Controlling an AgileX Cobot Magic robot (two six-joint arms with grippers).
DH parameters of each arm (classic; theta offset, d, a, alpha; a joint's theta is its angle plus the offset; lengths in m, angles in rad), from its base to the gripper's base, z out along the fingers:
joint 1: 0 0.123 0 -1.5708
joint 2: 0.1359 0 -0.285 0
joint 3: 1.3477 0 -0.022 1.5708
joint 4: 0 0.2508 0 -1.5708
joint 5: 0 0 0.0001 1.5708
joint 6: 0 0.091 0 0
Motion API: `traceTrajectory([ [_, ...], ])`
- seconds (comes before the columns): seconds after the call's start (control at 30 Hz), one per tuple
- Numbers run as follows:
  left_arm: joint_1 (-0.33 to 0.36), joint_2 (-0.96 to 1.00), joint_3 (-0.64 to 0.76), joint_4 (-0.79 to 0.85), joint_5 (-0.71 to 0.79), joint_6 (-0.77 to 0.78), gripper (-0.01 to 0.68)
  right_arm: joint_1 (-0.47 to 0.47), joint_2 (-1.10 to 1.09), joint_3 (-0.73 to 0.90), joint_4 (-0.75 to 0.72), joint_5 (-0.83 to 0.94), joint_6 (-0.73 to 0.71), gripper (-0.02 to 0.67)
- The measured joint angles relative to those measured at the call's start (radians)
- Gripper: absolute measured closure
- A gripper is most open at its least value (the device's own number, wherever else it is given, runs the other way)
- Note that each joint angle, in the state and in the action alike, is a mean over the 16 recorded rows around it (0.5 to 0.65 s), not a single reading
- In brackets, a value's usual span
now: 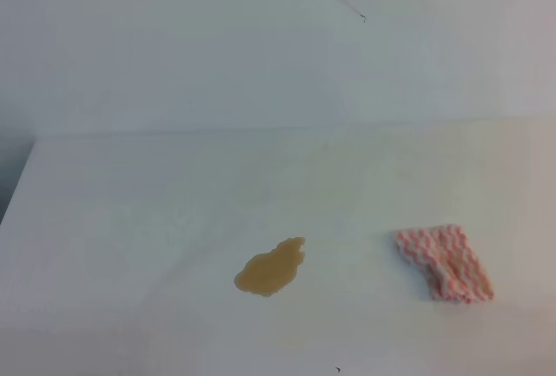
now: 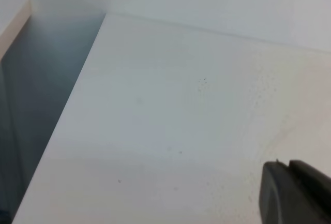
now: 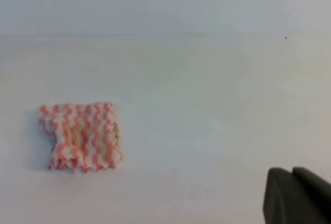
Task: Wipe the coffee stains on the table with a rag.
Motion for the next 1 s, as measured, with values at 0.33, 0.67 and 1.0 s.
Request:
traceTrajectory([
  [0.33, 0.0, 0.0, 0.0, 0.0, 0.0, 0.0, 0.672, 0.0, 0.0, 0.0, 0.0, 0.0, 0.0, 0.653],
  [0.67, 0.0, 0.0, 0.0, 0.0, 0.0, 0.0, 0.672, 0.0, 0.0, 0.0, 0.0, 0.0, 0.0, 0.653],
  [1.0, 0.0, 0.0, 0.0, 0.0, 0.0, 0.0, 0.672, 0.0, 0.0, 0.0, 0.002, -0.005, 0.0, 0.653],
])
